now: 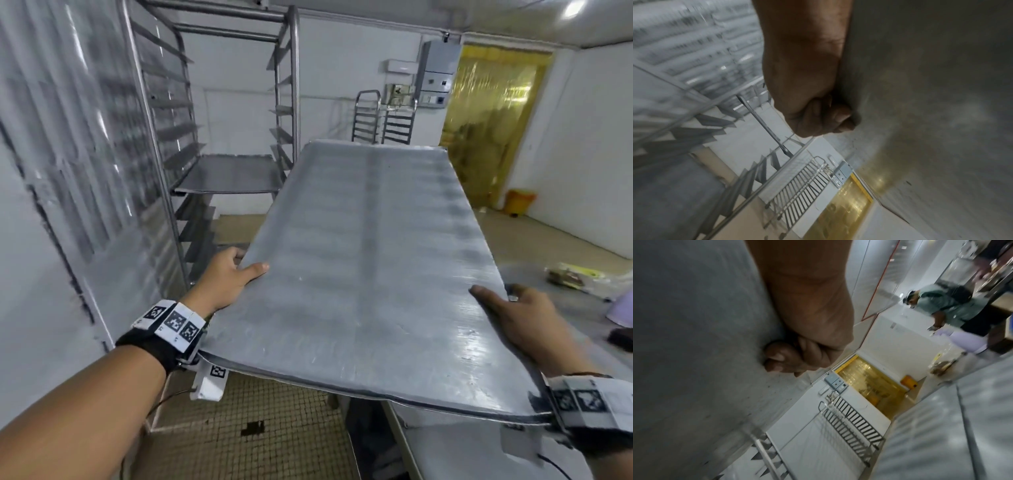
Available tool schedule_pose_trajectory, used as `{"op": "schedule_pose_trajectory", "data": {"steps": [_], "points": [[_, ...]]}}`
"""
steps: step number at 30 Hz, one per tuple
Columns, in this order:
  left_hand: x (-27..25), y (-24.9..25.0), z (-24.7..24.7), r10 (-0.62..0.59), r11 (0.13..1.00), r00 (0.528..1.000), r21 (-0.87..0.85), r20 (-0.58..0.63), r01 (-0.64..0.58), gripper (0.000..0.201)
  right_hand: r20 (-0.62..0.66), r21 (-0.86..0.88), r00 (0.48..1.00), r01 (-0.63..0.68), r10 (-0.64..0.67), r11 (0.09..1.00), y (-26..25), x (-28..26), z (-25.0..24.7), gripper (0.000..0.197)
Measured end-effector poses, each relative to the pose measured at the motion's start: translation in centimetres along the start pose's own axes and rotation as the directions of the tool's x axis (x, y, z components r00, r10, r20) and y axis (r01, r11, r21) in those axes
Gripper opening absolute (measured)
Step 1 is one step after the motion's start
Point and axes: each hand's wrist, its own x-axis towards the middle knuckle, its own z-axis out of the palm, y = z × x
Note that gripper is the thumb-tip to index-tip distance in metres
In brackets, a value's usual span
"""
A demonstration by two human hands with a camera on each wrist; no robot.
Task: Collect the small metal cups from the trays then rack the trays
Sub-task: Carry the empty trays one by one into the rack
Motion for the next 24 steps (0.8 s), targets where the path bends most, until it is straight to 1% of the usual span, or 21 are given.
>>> {"op": "schedule_pose_trajectory", "data": {"steps": [2,5,8,9,11,12,14,15,17,18,19,21,22,24], "points": [[-1.5,-0.4,-1.8,-0.018,1.000,0.999,0.023,-0.043,0.019,0.039,0.046,0.004,0.998,0.033,-0.033,0.999,-0.5,0.5,1.5,0.061],[-4.0,-1.1,-4.8,-0.061,0.997,0.992,0.040,-0.115,0.066,0.038,0.123,0.060,0.989,0.072,-0.079,0.996,-1.0,1.2,4.7,0.053],[-6.5,-2.1,-7.7,-0.102,0.991,0.979,0.063,-0.178,0.115,0.033,0.219,0.111,0.970,0.080,-0.103,0.991,-1.3,1.9,8.3,0.072],[-7.3,-2.3,-8.5,-0.118,0.989,0.973,0.069,-0.200,0.134,0.031,0.250,0.117,0.963,0.076,-0.103,0.990,-1.7,1.8,9.4,0.066],[-8.5,-3.4,-10.3,-0.147,0.983,0.959,0.070,-0.241,0.168,0.035,0.312,0.121,0.942,0.086,-0.120,0.989,-2.5,1.5,11.5,0.053],[-8.8,-4.2,-11.3,-0.162,0.980,0.953,0.070,-0.255,0.185,0.040,0.335,0.128,0.933,0.097,-0.135,0.987,-3.1,1.3,12.6,0.053],[-9.4,-5.7,-13.1,-0.194,0.971,0.939,0.079,-0.284,0.225,0.053,0.382,0.156,0.914,0.083,-0.138,0.984,-3.8,1.0,14.6,0.070],[-9.7,-6.3,-13.7,-0.213,0.967,0.932,0.076,-0.294,0.245,0.054,0.402,0.161,0.905,0.077,-0.137,0.984,-4.0,1.0,15.6,0.076],[-10.1,-7.4,-14.7,-0.239,0.959,0.918,0.070,-0.317,0.274,0.043,0.435,0.176,0.888,0.079,-0.149,0.981,-4.2,1.2,17.8,0.077],[-10.2,-8.0,-15.1,-0.259,0.954,0.909,0.063,-0.326,0.294,0.037,0.451,0.178,0.880,0.076,-0.150,0.981,-4.3,1.1,18.7,0.074],[-10.2,-8.7,-15.5,-0.269,0.951,0.903,0.056,-0.335,0.304,0.033,0.469,0.172,0.874,0.053,-0.129,0.984,-4.7,0.9,19.5,0.064],[-9.7,-10.0,-16.3,-0.299,0.941,0.894,0.049,-0.335,0.333,0.031,0.497,0.172,0.862,0.011,-0.097,0.985,-5.6,0.5,20.8,0.034],[-9.3,-10.6,-16.7,-0.306,0.939,0.892,0.050,-0.333,0.341,0.030,0.502,0.177,0.860,0.001,-0.092,0.984,-6.0,0.4,21.6,0.027],[-8.2,-12.1,-17.6,-0.327,0.931,0.889,0.050,-0.320,0.360,0.032,0.524,0.191,0.846,0.000,-0.102,0.982,-7.7,-0.7,22.7,0.034]]}}
